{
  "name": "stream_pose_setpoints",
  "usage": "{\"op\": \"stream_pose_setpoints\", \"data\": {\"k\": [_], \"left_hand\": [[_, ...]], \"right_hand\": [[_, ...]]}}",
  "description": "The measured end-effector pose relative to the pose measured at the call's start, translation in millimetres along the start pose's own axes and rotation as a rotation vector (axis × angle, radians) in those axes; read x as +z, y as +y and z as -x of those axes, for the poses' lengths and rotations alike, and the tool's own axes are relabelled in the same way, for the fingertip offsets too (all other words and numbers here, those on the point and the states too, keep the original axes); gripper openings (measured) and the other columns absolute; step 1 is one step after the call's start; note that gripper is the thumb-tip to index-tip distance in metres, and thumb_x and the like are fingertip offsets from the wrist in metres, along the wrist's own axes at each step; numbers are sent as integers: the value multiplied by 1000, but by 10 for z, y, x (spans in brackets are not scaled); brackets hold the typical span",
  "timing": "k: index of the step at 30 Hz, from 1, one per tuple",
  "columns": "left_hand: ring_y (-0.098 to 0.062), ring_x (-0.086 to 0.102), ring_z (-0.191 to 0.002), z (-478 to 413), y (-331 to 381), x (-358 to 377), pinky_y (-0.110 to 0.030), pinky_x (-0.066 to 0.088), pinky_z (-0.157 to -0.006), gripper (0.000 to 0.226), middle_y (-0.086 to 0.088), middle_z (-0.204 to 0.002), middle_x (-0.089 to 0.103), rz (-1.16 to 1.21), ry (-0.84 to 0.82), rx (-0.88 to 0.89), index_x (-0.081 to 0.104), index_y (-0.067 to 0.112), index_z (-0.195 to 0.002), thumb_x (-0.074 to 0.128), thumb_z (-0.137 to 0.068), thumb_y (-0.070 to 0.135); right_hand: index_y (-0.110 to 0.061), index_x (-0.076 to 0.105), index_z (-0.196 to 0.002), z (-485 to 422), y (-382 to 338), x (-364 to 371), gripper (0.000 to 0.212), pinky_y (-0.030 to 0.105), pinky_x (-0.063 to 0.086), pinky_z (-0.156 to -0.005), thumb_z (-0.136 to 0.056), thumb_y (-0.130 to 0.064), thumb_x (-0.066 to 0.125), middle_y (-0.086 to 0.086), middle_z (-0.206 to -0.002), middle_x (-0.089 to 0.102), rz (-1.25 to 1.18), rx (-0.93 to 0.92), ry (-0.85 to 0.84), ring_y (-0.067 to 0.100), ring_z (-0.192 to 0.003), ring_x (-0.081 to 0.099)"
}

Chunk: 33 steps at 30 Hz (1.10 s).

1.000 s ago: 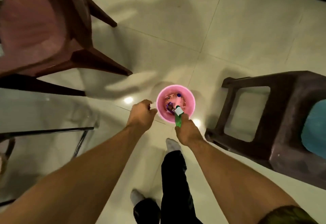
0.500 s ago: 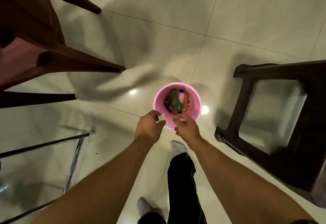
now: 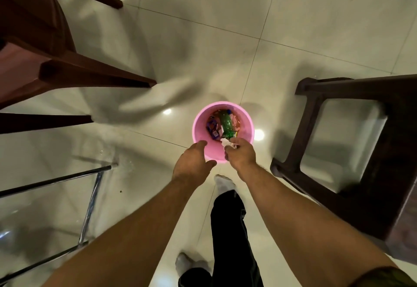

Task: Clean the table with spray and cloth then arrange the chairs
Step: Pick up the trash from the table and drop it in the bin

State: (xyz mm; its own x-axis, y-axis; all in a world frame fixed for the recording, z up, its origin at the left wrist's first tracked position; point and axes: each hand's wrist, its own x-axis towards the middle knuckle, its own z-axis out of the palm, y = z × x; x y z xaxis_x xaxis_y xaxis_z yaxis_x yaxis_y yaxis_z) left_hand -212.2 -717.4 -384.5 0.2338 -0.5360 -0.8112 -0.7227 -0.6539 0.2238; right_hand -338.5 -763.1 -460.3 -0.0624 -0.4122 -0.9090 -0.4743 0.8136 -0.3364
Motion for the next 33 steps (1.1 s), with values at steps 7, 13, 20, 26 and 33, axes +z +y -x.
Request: {"op": "stream_pose_setpoints", "data": {"k": [7, 13, 20, 26, 33], "left_hand": [[-24, 48, -134, 374, -139, -188, -38, 44, -104, 67, -3, -153, 44, 21, 52, -12, 36, 15, -151, 66, -95, 38], [-26, 41, -140, 954, -183, -368, -40, 41, -110, 66, -5, -157, 39, 31, 106, -5, 36, 12, -150, 62, -97, 39], [-27, 14, -155, 1862, -291, -429, -44, 15, -126, 68, -9, -167, 19, -63, 175, 45, 28, 11, -156, 48, -100, 44], [-26, 3, -156, 2897, -633, -445, -46, 8, -127, 68, -9, -169, 8, -64, 284, 51, 20, 11, -158, 40, -103, 45], [-26, 7, -156, 4165, -1629, -195, -46, 9, -126, 68, -10, -169, 12, 85, 478, -67, 21, 12, -158, 40, -103, 46]], "right_hand": [[-23, 37, -153, 361, -170, -95, 64, 31, 49, -100, -95, 2, 49, 8, -145, 48, 105, -43, -30, 28, -120, 55], [-19, 36, -153, 999, -279, -186, 61, 22, 44, -87, -97, 3, 44, 9, -144, 49, 372, -212, -48, 25, -114, 55], [-21, 32, -153, 2016, -218, -271, 60, 47, 38, -110, -97, -31, 51, 11, -156, 34, 1127, -746, -37, 33, -140, 35], [-22, 23, -157, 3074, -20, -133, 61, 51, 21, -121, -102, -42, 37, 12, -165, 17, 1323, -910, -51, 32, -151, 17], [-22, 21, -158, 4304, 462, 542, 63, 48, 17, -121, -101, -45, 36, 11, -166, 15, 1460, -1132, -108, 30, -151, 17]]}}
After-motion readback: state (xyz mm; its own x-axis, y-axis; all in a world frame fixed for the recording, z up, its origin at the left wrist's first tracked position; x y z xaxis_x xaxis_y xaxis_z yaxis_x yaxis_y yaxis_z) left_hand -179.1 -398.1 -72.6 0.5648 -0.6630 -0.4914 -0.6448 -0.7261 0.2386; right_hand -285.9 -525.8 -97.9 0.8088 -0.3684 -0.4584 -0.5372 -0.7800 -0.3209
